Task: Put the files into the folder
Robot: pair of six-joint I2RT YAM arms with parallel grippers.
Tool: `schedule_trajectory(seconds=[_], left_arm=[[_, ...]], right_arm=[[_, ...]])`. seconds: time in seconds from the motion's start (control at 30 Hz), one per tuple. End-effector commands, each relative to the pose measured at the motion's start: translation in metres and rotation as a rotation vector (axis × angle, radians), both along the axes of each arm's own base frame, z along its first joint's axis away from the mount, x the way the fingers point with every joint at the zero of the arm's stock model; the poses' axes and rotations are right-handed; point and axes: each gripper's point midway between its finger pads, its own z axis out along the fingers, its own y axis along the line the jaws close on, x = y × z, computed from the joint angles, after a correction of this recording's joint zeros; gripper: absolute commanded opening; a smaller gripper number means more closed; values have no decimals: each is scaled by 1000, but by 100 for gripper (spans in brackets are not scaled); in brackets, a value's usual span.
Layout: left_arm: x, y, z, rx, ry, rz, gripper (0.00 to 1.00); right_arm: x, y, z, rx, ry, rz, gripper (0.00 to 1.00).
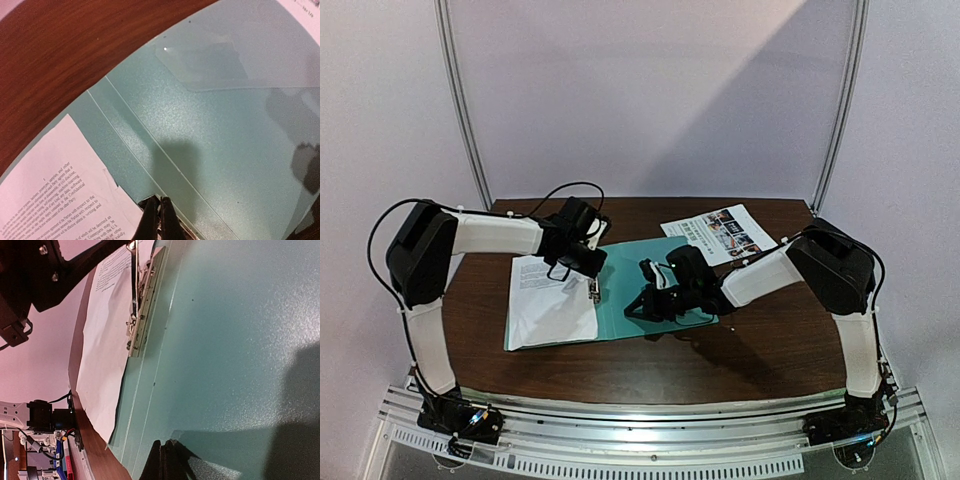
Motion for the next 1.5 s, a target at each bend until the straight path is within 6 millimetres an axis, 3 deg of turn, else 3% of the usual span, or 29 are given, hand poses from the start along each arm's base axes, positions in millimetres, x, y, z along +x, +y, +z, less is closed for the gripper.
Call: schedule_trajectory(seconds=[0.0,0.4,0.9,1.27,1.47], left_arm=[[-27,71,-66,258,164,105,0],[-40,96,-89,369,203,167,0],[-44,67,-113,254,250,118,0],[-35,44,-100,56,200,108,0],[-45,24,-92,-78,219,39,0]], right_arm=[[-65,-105,-150,-508,309,-79,0],[-66,-105,-150,-503,314,-77,0],[-66,-99,-146,-478,312,-66,0],[-67,-98,-143,-466,311,-49,0],[-68,-98,-139,-462,302,-41,0]])
